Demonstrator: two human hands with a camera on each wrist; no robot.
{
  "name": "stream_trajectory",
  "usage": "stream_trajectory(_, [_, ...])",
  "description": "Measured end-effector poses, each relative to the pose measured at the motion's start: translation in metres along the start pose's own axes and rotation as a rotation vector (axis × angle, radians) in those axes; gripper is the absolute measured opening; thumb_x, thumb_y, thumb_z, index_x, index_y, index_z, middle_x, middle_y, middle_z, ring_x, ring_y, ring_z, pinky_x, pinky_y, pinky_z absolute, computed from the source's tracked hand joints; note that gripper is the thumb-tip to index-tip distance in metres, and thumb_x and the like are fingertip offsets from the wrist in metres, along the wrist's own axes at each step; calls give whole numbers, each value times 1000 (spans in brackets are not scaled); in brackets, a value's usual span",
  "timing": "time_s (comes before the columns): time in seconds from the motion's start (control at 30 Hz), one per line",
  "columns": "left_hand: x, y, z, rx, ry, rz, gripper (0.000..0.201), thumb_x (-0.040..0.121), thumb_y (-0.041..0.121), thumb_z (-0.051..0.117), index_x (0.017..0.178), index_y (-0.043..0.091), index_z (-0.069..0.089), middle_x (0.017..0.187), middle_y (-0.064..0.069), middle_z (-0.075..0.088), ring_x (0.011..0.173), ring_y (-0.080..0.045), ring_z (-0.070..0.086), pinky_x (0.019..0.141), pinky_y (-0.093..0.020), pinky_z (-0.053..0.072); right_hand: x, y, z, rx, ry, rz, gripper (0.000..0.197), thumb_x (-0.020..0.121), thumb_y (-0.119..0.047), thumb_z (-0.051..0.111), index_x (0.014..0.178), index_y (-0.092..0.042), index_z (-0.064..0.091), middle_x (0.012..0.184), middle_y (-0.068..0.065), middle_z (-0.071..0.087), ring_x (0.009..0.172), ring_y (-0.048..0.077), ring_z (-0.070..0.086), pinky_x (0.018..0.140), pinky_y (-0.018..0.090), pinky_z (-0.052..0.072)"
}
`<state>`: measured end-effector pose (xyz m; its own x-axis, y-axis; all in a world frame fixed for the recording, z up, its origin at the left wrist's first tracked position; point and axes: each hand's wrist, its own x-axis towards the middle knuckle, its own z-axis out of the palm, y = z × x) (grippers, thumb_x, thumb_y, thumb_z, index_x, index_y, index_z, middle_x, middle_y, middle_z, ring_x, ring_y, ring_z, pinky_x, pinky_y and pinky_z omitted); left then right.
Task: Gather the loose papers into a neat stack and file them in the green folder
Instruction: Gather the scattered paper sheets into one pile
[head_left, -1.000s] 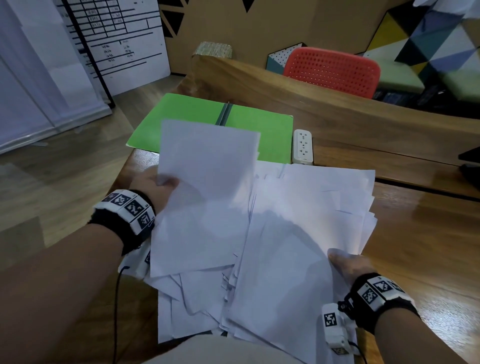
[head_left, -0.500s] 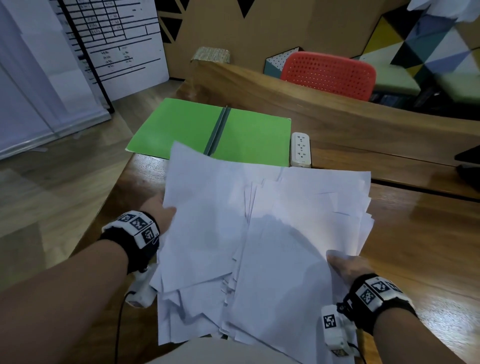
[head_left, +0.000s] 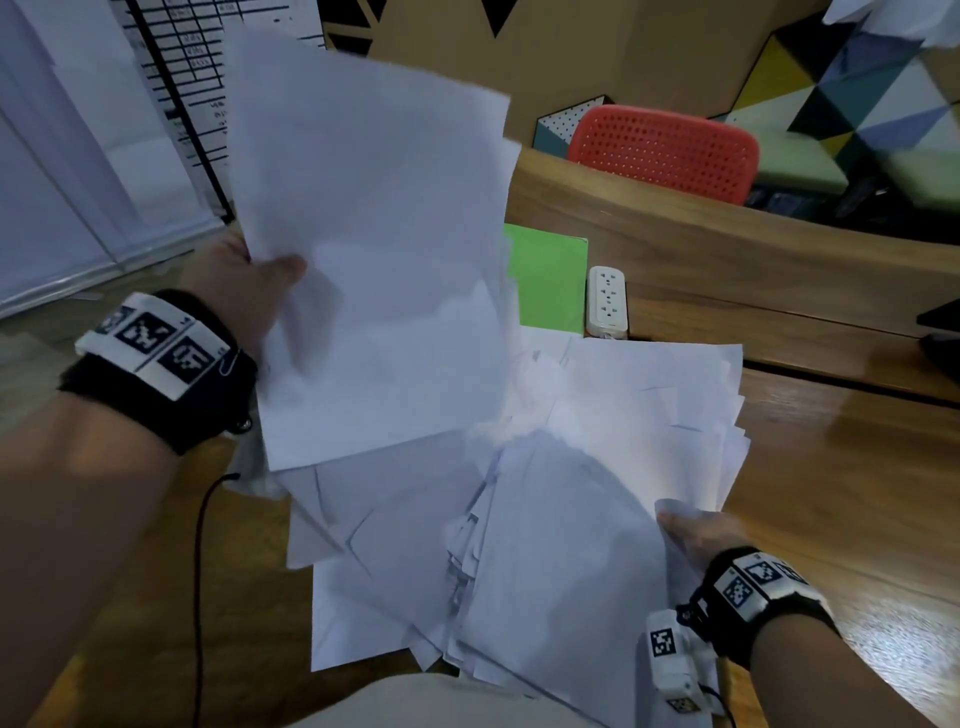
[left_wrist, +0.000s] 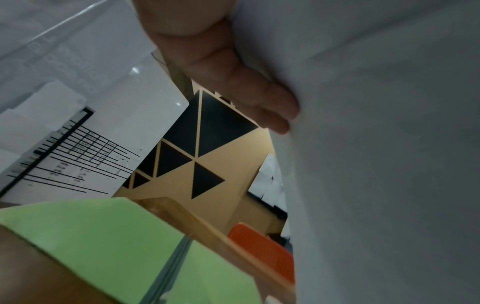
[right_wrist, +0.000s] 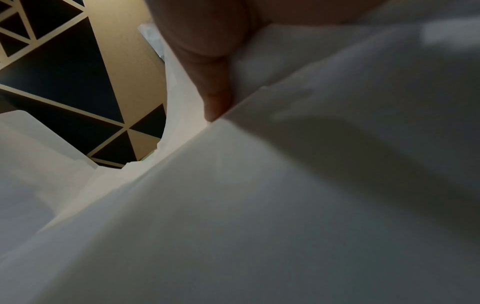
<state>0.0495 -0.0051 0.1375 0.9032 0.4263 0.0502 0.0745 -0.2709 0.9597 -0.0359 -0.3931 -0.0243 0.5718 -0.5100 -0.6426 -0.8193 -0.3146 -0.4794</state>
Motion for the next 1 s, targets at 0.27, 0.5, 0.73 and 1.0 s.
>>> stream_trajectory(0.27, [-5,31,3,-317,56,62,27,86,-2,55,67,18,52,34,19,55,34,4,53,39,-10,41,-3,0,0,18,5,3,28,82,-22,68,86,2,53,92,16,56,72,27,53,71,32,42])
stream_trajectory(0.5, [4,21,14,-464,108,20,25,80,2,63,63,19,62,44,21,63,45,5,60,53,-15,50,-5,1,-1,-6,1,-13,34,83,-23,66,99,6,59,97,19,58,73,28,54,67,31,41])
stream_trajectory(0.73, [-1,7,13,-334,144,-26,13,82,8,61,76,19,58,66,14,60,42,9,57,49,-13,47,-5,-1,0,-33,3,0,49,85,-23,65,119,10,55,125,24,57,85,26,46,71,30,36])
stream_trajectory(1.0, [0,27,13,-380,174,57,19,80,5,60,71,21,57,55,12,62,43,7,57,53,-15,48,1,0,2,-22,-7,32,49,80,-29,67,113,6,58,108,20,60,84,30,54,70,32,43])
